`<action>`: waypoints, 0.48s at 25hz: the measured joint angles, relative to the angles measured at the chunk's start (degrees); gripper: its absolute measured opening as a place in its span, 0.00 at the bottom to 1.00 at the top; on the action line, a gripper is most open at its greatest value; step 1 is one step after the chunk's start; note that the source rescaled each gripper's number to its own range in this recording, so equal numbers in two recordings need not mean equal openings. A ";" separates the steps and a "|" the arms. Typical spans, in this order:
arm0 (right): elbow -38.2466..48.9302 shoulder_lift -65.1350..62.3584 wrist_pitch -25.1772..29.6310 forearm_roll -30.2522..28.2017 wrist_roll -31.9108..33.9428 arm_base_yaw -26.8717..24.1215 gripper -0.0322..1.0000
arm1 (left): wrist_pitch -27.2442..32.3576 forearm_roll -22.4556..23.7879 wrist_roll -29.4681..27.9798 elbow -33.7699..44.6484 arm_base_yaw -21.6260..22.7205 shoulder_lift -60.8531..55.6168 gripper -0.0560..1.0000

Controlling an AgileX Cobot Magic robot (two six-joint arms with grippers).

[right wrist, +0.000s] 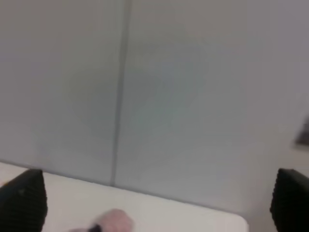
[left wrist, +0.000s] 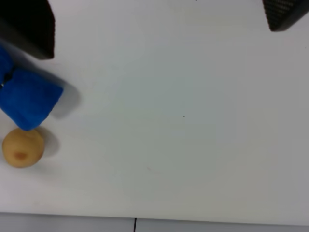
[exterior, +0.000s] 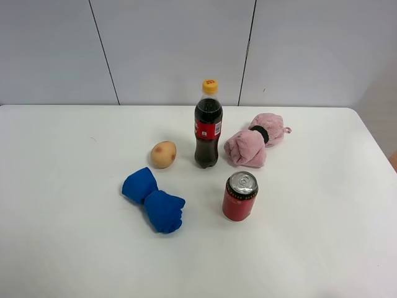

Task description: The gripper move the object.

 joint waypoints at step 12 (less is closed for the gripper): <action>37.13 -29.98 0.11 9.48 -1.66 -21.81 1.00 | 0.00 0.00 0.00 0.00 0.00 0.00 1.00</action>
